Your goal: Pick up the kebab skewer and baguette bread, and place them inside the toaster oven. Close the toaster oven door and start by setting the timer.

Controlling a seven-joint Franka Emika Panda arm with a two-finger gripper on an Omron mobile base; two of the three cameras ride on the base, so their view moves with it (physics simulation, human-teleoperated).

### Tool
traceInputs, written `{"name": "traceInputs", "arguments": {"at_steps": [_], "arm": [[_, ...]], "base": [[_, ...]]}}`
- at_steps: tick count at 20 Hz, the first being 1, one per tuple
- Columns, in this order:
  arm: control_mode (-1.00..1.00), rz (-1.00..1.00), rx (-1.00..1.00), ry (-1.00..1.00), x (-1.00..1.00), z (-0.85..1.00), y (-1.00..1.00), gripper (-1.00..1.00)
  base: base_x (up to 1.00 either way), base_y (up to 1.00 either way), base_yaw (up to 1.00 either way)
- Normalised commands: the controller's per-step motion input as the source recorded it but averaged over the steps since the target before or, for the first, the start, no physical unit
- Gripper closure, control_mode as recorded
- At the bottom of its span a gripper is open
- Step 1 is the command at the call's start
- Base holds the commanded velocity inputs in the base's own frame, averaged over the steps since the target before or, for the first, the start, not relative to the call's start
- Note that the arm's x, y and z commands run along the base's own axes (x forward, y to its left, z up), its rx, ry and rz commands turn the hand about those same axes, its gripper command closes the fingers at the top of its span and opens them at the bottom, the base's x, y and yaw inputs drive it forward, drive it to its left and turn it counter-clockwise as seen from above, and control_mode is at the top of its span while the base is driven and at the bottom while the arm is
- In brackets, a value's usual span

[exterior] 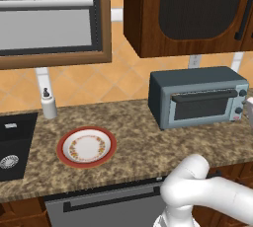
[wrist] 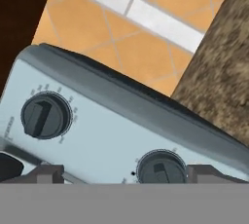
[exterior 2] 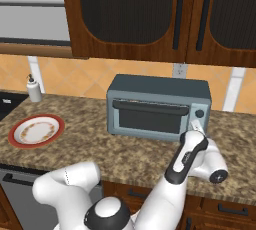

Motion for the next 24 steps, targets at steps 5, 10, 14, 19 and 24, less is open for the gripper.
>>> {"name": "traceInputs", "arguments": {"at_steps": [5,10,14,19,24], "arm": [[-1.0,0.0,0.0,0.0,0.03,0.0,0.11,-1.0],[-1.0,-0.01,0.0,0.0,0.12,0.0,0.0,-1.0],[-1.0,0.0,0.0,0.02,0.07,-0.03,0.0,-1.0],[-1.0,0.0,0.0,0.07,0.0,-0.13,-0.03,-1.0],[-1.0,0.0,0.0,0.08,0.04,-0.14,-0.09,-1.0]], "base": [[0.0,0.0,0.0],[0.0,0.0,0.0],[0.0,0.0,0.0],[0.0,0.0,0.0],[0.0,0.0,0.0]]}}
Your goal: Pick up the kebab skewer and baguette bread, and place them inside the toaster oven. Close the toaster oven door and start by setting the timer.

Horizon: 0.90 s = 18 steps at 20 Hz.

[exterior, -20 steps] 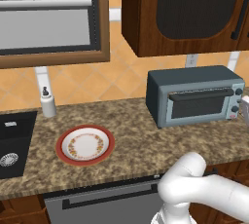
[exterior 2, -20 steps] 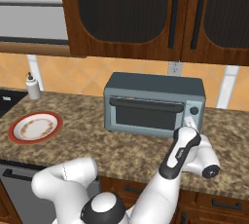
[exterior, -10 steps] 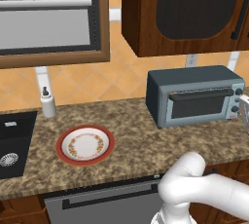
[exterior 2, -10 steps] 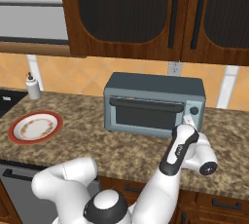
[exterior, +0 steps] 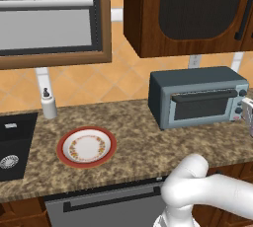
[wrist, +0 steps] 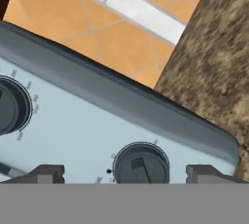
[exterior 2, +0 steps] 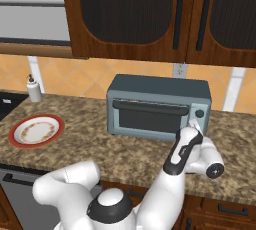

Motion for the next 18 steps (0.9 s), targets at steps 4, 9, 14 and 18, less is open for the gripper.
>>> {"name": "traceInputs", "arguments": {"at_steps": [4,9,14,18], "arm": [[-1.0,0.0,0.0,0.05,0.14,-0.06,-0.04,-1.0],[-1.0,0.0,0.0,0.06,0.04,-0.24,-0.04,-1.0],[-1.0,0.0,0.0,0.03,0.09,-0.18,-0.06,-1.0],[-1.0,0.0,0.01,0.01,0.16,-0.11,-0.04,-1.0]], "base": [[0.0,0.0,0.0],[0.0,0.0,0.0],[0.0,0.0,0.0],[0.0,0.0,0.0]]}}
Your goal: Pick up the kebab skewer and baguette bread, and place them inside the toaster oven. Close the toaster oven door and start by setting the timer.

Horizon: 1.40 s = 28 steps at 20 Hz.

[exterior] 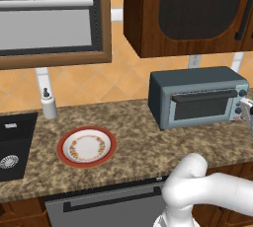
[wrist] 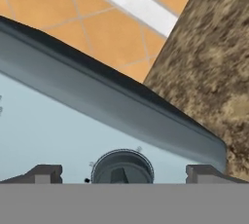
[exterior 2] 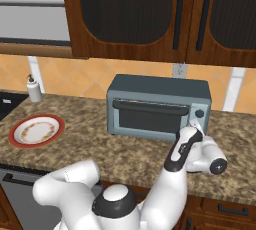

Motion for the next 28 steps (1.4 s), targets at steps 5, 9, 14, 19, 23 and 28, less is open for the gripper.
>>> {"name": "traceInputs", "arguments": {"at_steps": [5,9,14,19,23,28], "arm": [[-1.0,0.0,0.03,0.0,0.19,-0.12,0.0,-1.0],[-1.0,-0.01,0.03,0.0,0.3,0.0,0.03,1.0],[-1.0,-0.02,0.02,0.0,0.35,0.0,0.03,1.0],[-1.0,-0.06,0.02,0.0,0.29,0.0,0.2,1.0],[-1.0,-0.07,0.07,0.0,0.22,0.0,0.21,1.0],[-1.0,-0.02,0.18,0.0,0.17,0.0,0.12,1.0]], "base": [[0.0,0.0,0.0],[0.0,0.0,0.0],[0.0,0.0,0.0],[0.0,0.0,0.0],[0.0,0.0,0.0],[0.0,0.0,0.0]]}}
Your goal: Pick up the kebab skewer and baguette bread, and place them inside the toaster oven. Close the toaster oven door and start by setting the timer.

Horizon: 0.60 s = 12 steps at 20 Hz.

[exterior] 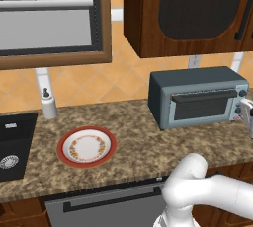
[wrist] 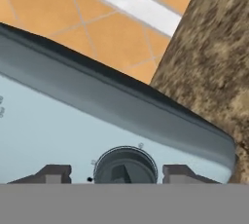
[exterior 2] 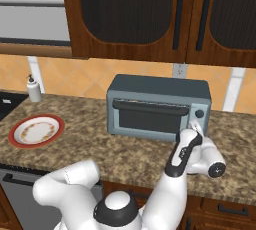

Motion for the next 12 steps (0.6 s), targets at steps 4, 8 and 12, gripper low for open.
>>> {"name": "traceInputs", "arguments": {"at_steps": [4,8,12], "arm": [[-1.0,0.0,0.23,0.01,0.25,0.0,0.07,1.0],[-1.0,0.0,0.12,0.0,0.29,0.0,0.14,1.0],[-1.0,0.0,0.01,0.0,0.31,0.0,0.35,1.0]], "base": [[0.0,0.0,0.0],[0.0,0.0,0.0],[0.0,0.0,0.0]]}}
